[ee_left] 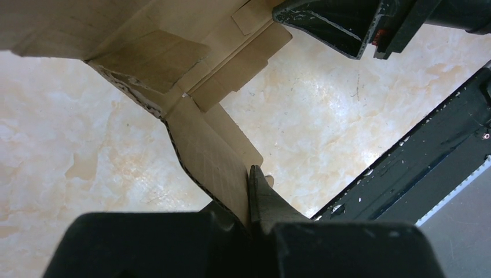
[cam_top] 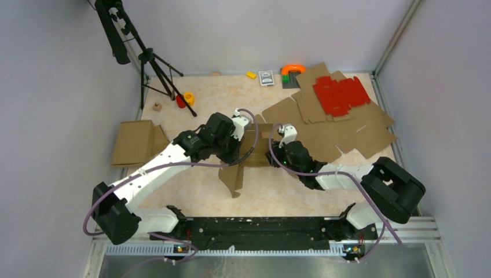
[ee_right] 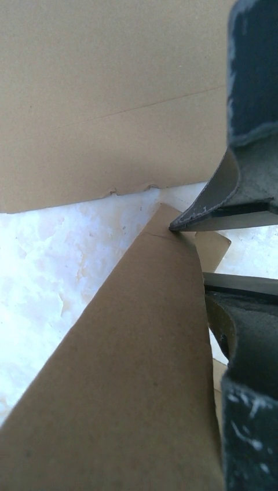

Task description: Fold the paper box

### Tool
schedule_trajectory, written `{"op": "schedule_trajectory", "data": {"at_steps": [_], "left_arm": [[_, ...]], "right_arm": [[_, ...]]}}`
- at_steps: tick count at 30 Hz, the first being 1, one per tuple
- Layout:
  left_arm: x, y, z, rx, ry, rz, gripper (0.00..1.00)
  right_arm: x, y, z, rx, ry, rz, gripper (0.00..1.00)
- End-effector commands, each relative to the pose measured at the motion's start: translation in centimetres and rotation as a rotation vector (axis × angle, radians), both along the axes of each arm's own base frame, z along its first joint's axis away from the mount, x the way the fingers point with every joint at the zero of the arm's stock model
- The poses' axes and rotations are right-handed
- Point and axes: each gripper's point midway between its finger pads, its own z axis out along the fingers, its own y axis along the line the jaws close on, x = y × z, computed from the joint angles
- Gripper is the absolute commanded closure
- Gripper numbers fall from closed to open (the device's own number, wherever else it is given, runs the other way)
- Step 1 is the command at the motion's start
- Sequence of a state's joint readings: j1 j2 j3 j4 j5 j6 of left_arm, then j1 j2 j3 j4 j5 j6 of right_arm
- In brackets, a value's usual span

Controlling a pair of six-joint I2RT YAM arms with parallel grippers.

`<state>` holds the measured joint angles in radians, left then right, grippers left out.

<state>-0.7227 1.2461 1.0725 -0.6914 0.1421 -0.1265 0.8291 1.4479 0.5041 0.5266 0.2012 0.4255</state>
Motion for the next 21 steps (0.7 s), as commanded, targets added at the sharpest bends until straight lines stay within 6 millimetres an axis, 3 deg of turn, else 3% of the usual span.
{"op": "schedule_trajectory", "data": {"at_steps": [1, 14, 16, 18, 21], "left_arm": [[1.0, -2.4, 1.6, -0.054, -0.057, -0.082, 1.0], [0.6, -1.3, 0.4, 0.092, 0.005, -0.174, 1.0], [0.8, -1.0, 0.2, 0.118, 0.006, -0.171, 1.0], [0.9, -0.9, 0.1, 0.138, 0.011, -0.171, 1.0], [0.8, -1.0, 0.2, 0.136, 0.015, -0.185, 1.0]], "right_arm": [[-2.2, 3.0, 2.9, 0.079, -0.039, 0.188, 0.67], [-4.6, 3.1, 5.8, 0.054, -0.207, 0.583, 0.51], [-4.8, 2.9, 5.9, 0.063, -0.212, 0.607, 0.49], [-4.6, 2.8, 5.7, 0.063, -0.209, 0.602, 0.4], [-4.3, 2.6, 5.1, 0.054, -0.196, 0.574, 0.39]]}}
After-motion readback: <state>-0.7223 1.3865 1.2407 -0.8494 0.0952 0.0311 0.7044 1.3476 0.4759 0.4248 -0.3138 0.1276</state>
